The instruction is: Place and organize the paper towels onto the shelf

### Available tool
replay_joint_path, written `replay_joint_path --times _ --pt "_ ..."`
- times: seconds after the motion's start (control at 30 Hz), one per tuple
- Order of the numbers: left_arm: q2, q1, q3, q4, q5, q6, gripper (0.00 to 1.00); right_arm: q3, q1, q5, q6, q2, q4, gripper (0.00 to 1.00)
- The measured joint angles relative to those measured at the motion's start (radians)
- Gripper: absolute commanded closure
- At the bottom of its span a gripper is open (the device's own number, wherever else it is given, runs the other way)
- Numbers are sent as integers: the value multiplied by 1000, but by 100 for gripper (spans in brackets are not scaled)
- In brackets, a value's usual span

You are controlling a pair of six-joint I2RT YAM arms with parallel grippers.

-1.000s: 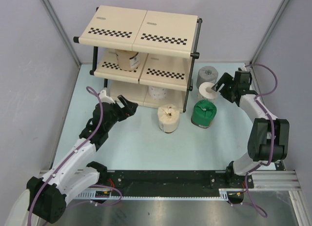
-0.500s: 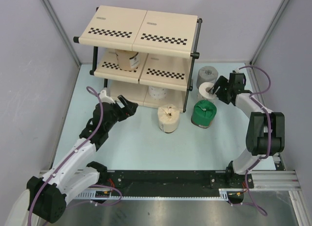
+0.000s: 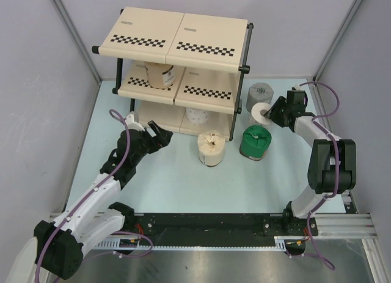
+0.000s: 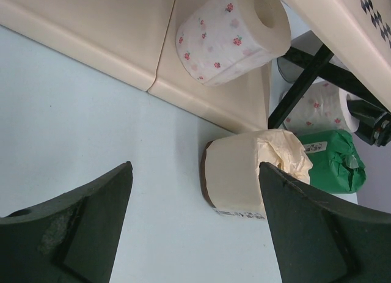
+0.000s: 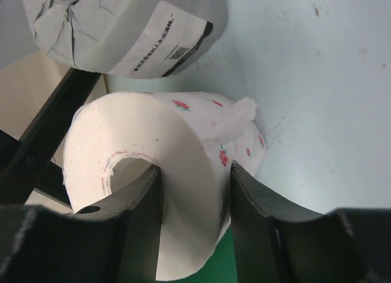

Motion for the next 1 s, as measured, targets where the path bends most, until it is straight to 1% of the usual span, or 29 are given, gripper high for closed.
replay_joint_path --times 0.1,0.23,0.4,0.5,0.6,0.67,0.87,1.0 --pt "-2 0 0 -5 0 0 11 -3 3 29 -15 -30 -37 66" --pt "-7 0 0 -6 0 -1 11 -16 0 64 -26 -147 -101 67" --pt "-27 0 0 -17 0 0 11 -17 -2 88 -41 -392 -117 71" --pt "-40 0 0 -30 0 0 11 -17 -2 89 -42 -511 -126 72" --pt "-53 0 0 -41 -2 0 11 -17 43 103 -45 -605 -168 72" --pt "-62 0 0 -44 -3 0 11 -23 109 115 -48 -647 -198 72" --pt "-103 0 1 -74 -15 0 11 -98 427 213 -42 -806 -333 73" --pt "-136 0 5 -104 -22 0 11 -117 622 279 -3 -867 -384 73"
